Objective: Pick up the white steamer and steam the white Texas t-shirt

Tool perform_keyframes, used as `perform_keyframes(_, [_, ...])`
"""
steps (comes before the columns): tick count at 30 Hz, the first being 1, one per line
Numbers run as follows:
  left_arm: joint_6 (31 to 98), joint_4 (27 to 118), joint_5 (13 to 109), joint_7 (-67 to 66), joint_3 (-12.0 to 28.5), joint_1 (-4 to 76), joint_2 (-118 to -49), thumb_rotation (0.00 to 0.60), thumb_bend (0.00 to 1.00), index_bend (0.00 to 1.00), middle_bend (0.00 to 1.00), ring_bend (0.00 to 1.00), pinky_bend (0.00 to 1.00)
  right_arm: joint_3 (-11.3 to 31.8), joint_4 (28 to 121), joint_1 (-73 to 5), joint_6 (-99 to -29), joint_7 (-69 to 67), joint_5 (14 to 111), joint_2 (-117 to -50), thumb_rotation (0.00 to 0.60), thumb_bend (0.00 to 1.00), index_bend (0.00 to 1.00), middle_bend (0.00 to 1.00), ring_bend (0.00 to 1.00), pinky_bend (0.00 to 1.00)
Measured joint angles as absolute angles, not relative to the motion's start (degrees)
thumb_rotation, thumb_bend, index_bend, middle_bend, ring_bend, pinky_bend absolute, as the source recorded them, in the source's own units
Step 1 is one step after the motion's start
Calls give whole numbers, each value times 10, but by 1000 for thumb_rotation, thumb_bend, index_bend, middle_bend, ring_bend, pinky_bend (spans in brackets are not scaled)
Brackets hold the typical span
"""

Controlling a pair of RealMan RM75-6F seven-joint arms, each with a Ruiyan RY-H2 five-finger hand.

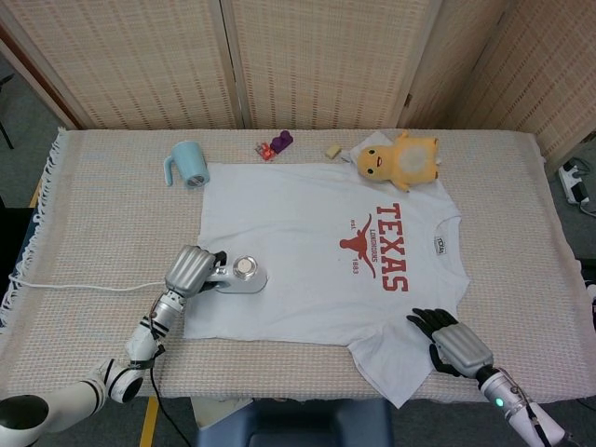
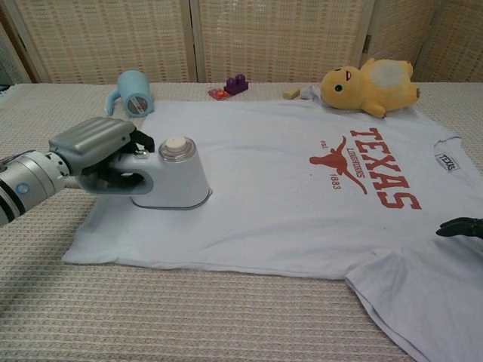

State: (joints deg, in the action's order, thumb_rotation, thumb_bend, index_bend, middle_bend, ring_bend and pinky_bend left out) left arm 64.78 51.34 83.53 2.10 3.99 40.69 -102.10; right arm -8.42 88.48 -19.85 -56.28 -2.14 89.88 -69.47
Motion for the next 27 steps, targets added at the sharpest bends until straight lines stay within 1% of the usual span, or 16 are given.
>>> perform_keyframes(7, [674,588,868,15,14,388,-975,600,448,916,963,777,716,-85,882,-198,-565,-25,899,-696,530,857,0,0,0,0])
perform_keyframes(12, [686,640,888,6,10,387,-948,600,448,916,963,777,716,-85,878,-198,-566,-29,898,-697,530,857,0,0,0,0])
perform_keyframes(16, [682,644,880,7,40,401,-953,600,447,918,964,777,716,-85,877,-199,-565,-30,898,-697,530,858,0,0,0,0])
perform_keyframes(19, [667,631,861,12,70,419,-968,600,448,923,968,779,716,-85,878,-198,-567,-29,897,-696,529,856,0,0,0,0])
perform_keyframes(21, [658,617,851,15,83,429,-978,600,448,926,972,781,717,-85,879,-197,-568,-29,896,-696,530,857,0,0,0,0])
perform_keyframes(27, [621,529,822,19,114,465,-1030,600,451,940,988,797,724,-85,882,-193,-572,-24,892,-693,529,857,0,0,0,0])
